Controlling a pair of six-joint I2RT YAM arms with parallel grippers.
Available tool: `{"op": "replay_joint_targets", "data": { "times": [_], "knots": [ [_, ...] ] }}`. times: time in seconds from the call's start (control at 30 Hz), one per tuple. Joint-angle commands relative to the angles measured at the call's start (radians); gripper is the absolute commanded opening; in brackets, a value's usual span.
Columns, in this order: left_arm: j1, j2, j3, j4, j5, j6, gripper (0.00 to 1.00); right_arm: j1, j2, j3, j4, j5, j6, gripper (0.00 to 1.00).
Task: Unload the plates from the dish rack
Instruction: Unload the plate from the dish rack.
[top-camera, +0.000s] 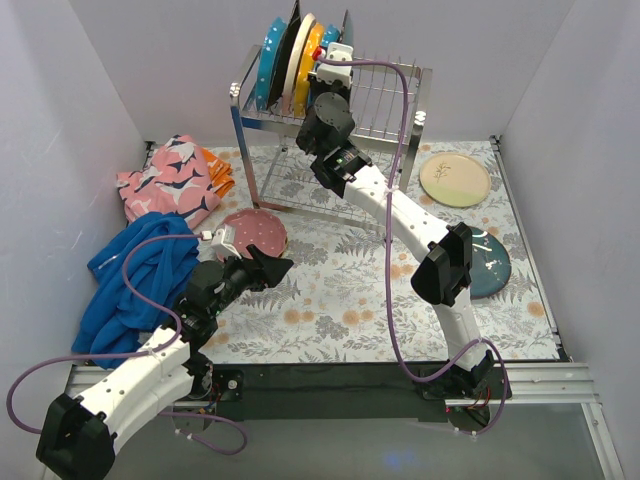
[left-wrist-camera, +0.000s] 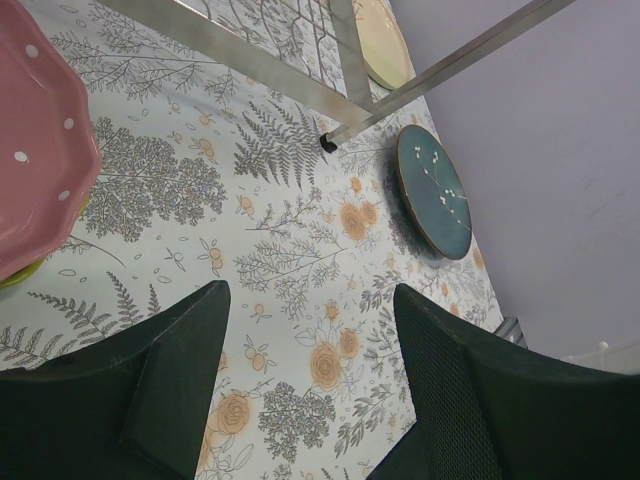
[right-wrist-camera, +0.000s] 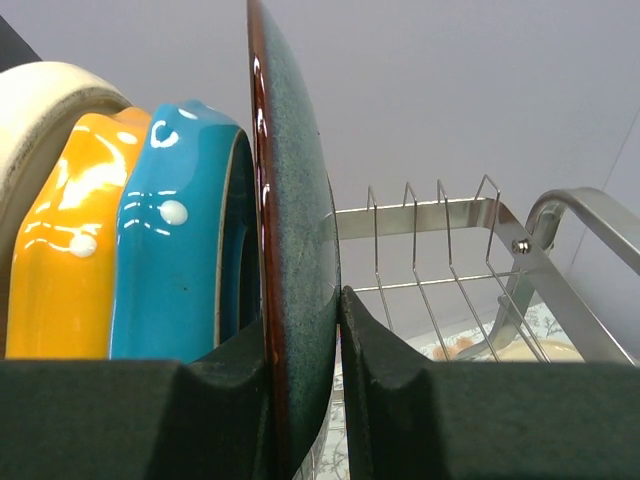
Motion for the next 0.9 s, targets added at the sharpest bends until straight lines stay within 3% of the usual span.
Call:
{"op": "replay_joint_targets", "data": {
  "times": [0.0, 0.87],
  "knots": [
    [-0.003, 0.002, 0.010, -0.003, -0.014, 0.016, 0.65, 0.008, -0.098, 0.051, 0.244, -0.100, 0.001, 0.01],
    [-0.003, 0.000, 0.013, -0.009, -0.022, 0.021, 0.65, 0.039, -0.184, 0.028, 0.343, -0.148, -0.053, 0.01]
  ]
}}
